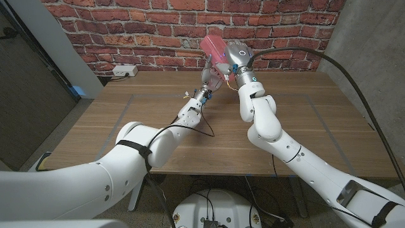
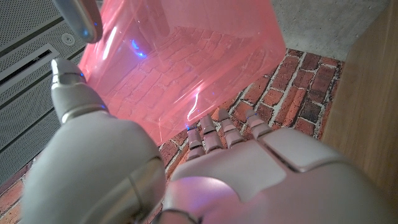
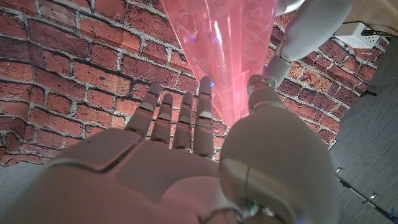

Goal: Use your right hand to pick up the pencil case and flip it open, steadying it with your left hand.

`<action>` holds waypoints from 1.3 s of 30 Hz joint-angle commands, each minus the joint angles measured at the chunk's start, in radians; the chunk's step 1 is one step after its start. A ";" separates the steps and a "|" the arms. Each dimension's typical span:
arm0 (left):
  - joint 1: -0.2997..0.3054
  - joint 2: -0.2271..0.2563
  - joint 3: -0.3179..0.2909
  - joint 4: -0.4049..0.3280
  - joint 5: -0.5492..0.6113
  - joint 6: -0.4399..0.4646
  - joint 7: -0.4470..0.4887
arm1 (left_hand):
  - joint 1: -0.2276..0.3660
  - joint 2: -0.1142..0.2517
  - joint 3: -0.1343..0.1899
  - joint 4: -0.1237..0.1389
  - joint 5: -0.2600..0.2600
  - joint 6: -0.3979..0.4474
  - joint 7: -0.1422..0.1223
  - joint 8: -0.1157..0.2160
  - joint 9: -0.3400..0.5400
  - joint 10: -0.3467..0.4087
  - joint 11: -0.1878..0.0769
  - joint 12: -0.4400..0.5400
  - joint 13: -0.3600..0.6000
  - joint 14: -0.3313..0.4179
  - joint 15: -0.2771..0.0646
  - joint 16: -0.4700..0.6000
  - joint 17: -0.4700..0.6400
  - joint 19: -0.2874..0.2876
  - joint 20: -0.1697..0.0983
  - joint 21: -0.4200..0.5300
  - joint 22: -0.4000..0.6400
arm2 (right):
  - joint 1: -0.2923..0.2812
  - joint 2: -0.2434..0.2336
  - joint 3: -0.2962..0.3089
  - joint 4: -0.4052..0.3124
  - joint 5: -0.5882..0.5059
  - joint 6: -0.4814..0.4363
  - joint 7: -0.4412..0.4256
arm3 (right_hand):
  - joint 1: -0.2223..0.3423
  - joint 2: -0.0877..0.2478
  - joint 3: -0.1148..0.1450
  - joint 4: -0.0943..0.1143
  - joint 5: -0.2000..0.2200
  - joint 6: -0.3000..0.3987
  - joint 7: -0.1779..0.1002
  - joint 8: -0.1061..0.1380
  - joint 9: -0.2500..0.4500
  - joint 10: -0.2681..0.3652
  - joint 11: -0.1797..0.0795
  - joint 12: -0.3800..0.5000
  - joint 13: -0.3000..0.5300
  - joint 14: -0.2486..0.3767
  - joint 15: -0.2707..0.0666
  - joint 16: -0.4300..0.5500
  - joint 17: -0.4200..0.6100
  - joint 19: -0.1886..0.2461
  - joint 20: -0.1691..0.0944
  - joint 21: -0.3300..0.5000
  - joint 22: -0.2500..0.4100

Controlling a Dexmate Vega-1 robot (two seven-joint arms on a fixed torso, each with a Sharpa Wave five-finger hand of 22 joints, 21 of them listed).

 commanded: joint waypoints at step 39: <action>0.003 0.002 -0.008 -0.002 0.015 -0.006 -0.033 | 0.147 0.193 0.478 0.193 -0.008 0.153 -0.113 0.065 0.000 0.154 -0.124 -0.015 -0.014 0.007 -0.086 0.007 -0.002 0.004 0.007 0.005 0.004 | 0.001 -0.002 -0.027 0.035 -0.003 0.026 -0.086 | 0.115 0.065 0.137 0.003 0.260 0.216 -0.103 0.067 0.027 0.090 -0.098 0.022 0.003 0.066 -0.058 0.001 0.006 0.036 -0.050 0.007 0.005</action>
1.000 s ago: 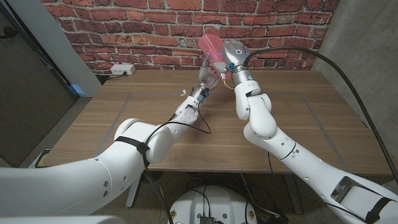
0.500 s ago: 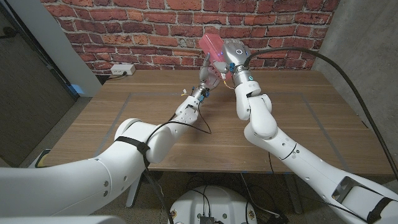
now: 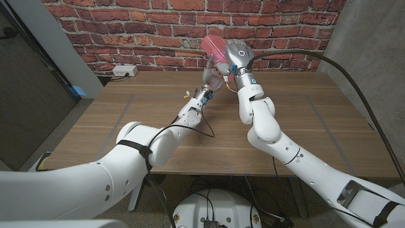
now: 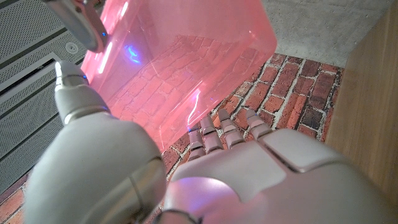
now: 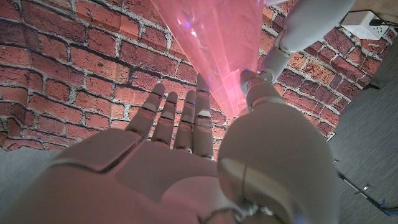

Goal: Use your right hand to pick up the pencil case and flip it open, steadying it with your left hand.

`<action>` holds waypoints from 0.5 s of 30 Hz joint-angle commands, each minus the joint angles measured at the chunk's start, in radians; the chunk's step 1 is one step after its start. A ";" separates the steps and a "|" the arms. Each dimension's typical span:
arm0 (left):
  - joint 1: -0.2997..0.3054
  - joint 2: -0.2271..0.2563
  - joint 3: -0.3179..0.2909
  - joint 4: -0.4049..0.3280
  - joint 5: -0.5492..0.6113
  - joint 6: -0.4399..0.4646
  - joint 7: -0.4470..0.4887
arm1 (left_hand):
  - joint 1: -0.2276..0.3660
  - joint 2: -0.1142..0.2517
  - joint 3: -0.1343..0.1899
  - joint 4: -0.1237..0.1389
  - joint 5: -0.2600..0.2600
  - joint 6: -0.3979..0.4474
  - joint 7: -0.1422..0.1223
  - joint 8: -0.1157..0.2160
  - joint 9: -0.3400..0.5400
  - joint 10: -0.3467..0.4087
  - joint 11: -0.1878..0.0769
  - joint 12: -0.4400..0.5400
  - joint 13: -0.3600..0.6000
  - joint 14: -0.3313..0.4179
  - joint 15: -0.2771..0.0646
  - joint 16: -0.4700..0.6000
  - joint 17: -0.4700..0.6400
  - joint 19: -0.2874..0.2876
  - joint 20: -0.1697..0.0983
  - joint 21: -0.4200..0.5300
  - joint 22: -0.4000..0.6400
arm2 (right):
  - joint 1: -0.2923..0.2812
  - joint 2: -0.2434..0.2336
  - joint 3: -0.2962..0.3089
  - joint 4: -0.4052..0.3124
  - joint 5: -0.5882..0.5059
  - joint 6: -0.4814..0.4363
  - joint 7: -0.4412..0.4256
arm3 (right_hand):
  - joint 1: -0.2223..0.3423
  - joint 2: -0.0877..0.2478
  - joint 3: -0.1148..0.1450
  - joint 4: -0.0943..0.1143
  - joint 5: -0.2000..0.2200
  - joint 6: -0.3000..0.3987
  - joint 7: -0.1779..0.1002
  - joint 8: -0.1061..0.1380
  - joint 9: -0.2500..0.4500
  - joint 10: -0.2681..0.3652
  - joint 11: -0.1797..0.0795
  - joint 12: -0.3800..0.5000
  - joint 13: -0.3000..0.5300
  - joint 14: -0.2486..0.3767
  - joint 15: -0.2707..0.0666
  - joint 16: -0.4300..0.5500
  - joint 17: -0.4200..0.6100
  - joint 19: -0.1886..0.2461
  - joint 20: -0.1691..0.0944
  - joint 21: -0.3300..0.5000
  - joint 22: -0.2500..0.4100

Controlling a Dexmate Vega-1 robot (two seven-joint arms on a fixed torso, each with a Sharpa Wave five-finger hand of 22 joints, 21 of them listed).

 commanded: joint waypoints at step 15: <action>-0.007 0.007 -0.007 0.013 -0.002 0.000 0.010 | 0.145 0.193 0.480 0.193 -0.006 0.174 -0.129 0.069 -0.001 0.156 -0.131 0.005 0.003 0.010 -0.087 0.007 0.000 0.005 0.008 0.006 0.004 | 0.007 0.005 0.000 0.012 0.017 0.012 -0.013 | 0.073 0.097 0.097 0.009 0.146 0.219 -0.157 0.029 0.018 0.077 -0.037 0.005 0.002 0.033 -0.029 -0.001 0.003 0.028 -0.010 0.009 0.002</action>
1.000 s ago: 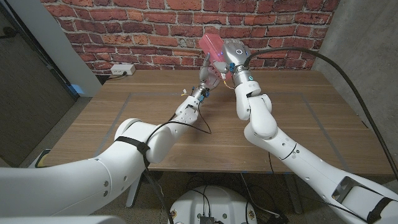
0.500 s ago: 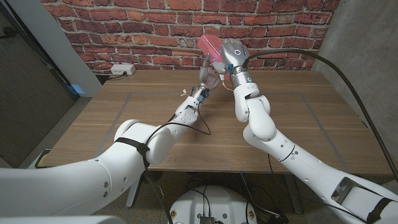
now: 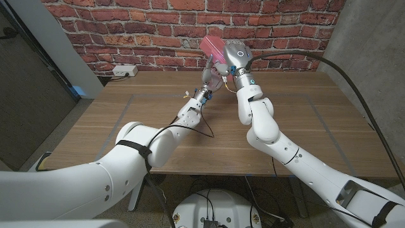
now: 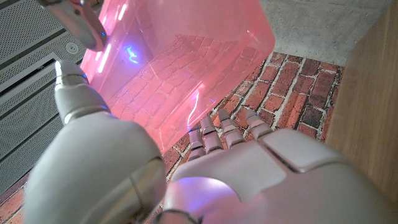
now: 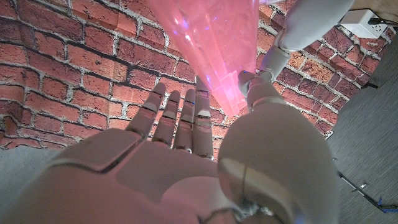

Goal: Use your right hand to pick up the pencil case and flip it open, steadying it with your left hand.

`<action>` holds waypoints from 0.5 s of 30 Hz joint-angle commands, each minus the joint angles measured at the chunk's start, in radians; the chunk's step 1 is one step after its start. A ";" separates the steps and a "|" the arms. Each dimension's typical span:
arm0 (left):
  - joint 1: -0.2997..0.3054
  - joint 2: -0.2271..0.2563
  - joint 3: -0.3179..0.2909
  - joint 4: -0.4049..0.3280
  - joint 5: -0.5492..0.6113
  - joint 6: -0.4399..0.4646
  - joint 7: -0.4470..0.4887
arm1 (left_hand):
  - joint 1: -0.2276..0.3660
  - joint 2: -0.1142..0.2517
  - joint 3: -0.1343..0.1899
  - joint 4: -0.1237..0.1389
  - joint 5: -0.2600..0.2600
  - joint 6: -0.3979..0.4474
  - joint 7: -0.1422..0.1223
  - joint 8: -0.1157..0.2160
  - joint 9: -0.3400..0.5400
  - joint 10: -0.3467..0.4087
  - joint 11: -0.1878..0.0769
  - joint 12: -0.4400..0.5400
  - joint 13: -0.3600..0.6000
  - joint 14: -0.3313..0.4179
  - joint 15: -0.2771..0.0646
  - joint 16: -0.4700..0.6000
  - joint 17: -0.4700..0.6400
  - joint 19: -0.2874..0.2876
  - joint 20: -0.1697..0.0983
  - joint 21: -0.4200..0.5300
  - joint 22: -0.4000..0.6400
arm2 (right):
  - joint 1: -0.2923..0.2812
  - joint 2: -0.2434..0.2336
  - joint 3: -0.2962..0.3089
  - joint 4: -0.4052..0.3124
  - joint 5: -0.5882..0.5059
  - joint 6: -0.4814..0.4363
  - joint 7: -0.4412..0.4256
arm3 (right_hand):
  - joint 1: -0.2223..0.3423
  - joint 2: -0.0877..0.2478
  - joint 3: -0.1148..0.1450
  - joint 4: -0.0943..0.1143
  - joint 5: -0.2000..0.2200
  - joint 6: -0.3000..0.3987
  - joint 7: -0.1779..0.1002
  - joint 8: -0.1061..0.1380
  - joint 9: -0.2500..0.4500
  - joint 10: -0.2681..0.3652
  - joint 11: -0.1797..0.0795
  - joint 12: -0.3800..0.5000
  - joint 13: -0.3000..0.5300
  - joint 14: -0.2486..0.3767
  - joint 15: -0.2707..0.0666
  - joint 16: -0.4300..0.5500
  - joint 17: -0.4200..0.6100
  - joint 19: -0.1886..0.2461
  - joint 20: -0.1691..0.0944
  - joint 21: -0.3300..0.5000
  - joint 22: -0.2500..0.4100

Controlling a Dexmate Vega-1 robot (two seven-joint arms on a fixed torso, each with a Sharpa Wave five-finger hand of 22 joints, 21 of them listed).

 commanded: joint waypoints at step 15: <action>-0.010 0.009 -0.022 0.013 -0.003 -0.007 0.014 | 0.145 0.192 0.484 0.191 -0.008 0.181 -0.129 0.076 0.002 0.155 -0.136 -0.001 0.001 0.010 -0.088 0.006 -0.002 0.002 0.006 0.005 0.004 | 0.015 -0.007 0.000 -0.005 0.037 0.026 0.013 | 0.062 0.123 0.134 0.017 0.087 0.180 -0.190 0.014 0.023 0.042 -0.082 -0.005 0.002 -0.006 -0.007 -0.009 0.003 0.002 -0.004 0.003 0.001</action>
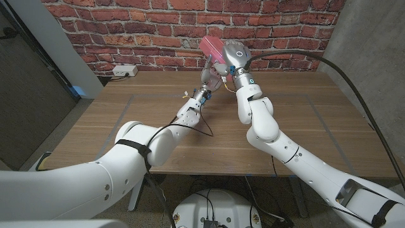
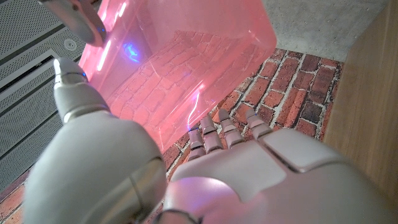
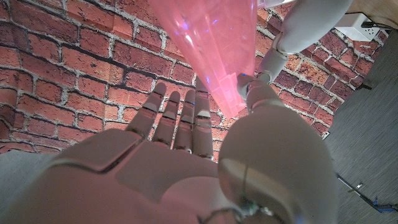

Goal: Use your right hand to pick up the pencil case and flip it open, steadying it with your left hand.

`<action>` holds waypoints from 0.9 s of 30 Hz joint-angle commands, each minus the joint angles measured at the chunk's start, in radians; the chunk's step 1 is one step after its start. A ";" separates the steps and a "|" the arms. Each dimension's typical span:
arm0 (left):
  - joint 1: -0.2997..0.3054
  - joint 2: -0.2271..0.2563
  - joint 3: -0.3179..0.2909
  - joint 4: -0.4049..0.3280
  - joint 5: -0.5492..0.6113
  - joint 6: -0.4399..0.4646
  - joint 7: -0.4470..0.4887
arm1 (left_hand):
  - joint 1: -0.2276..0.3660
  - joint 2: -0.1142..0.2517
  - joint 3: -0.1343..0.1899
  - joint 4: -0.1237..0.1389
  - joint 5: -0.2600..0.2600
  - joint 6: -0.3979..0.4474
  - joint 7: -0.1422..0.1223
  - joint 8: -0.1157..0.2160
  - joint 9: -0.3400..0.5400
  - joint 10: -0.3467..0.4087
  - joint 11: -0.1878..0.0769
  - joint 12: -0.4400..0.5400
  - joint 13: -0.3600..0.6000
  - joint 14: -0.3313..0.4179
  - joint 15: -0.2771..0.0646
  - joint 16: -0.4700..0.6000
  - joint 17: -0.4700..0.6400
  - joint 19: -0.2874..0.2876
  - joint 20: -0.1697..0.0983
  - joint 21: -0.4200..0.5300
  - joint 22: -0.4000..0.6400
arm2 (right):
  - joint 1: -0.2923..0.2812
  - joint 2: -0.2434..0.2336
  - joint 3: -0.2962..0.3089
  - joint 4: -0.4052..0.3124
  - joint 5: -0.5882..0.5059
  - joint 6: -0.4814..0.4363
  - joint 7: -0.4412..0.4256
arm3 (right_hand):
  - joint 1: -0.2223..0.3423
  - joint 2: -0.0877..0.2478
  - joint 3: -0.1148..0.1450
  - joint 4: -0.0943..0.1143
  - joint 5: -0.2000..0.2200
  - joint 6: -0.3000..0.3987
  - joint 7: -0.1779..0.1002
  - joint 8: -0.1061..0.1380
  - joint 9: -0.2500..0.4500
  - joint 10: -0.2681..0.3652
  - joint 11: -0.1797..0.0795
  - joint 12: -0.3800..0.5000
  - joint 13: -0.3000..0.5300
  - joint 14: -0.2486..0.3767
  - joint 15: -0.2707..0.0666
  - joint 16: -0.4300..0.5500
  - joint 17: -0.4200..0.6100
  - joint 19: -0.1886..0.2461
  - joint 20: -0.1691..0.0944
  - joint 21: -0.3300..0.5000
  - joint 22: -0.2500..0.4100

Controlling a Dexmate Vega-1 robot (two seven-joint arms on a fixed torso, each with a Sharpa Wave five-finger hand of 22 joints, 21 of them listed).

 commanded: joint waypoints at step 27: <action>-0.005 0.007 -0.019 0.008 0.010 -0.003 0.008 | 0.141 0.191 0.489 0.189 -0.001 0.185 -0.130 0.079 -0.003 0.154 -0.142 -0.010 0.000 0.011 -0.086 0.006 0.002 0.001 0.009 0.005 0.004 | -0.010 -0.038 0.067 -0.066 0.200 0.071 -0.014 | 0.059 0.098 0.168 0.017 0.098 0.195 -0.196 0.010 0.038 0.053 -0.071 -0.011 0.003 -0.012 -0.009 -0.004 0.002 0.002 0.006 0.000 -0.001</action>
